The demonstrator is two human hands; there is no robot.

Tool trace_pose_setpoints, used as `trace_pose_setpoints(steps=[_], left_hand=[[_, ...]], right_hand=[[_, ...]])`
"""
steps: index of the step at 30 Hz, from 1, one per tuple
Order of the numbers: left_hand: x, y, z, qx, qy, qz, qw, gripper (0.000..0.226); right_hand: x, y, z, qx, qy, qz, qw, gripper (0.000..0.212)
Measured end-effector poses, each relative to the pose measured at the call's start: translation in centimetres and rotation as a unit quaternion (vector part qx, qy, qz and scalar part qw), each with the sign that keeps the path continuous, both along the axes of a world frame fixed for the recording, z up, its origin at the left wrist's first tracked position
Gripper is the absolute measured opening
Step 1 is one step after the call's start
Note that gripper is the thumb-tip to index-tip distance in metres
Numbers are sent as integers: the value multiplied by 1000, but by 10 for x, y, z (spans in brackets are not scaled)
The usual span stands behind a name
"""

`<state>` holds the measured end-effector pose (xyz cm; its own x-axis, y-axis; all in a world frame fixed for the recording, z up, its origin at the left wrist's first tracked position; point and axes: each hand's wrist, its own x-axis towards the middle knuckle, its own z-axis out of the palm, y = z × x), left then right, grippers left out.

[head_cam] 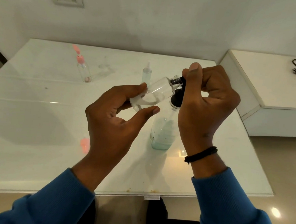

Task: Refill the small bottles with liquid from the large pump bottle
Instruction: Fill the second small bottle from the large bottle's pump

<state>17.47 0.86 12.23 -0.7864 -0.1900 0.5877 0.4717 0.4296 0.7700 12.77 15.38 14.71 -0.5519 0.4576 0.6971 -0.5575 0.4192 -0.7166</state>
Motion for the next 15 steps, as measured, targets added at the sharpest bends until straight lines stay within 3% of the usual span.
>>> trace_pose_setpoints(steps=[15], left_hand=[[0, 0, -1, 5, -1, -5, 1000, 46]], right_hand=[[1, -2, -4, -8, -13, -1, 1000, 29]])
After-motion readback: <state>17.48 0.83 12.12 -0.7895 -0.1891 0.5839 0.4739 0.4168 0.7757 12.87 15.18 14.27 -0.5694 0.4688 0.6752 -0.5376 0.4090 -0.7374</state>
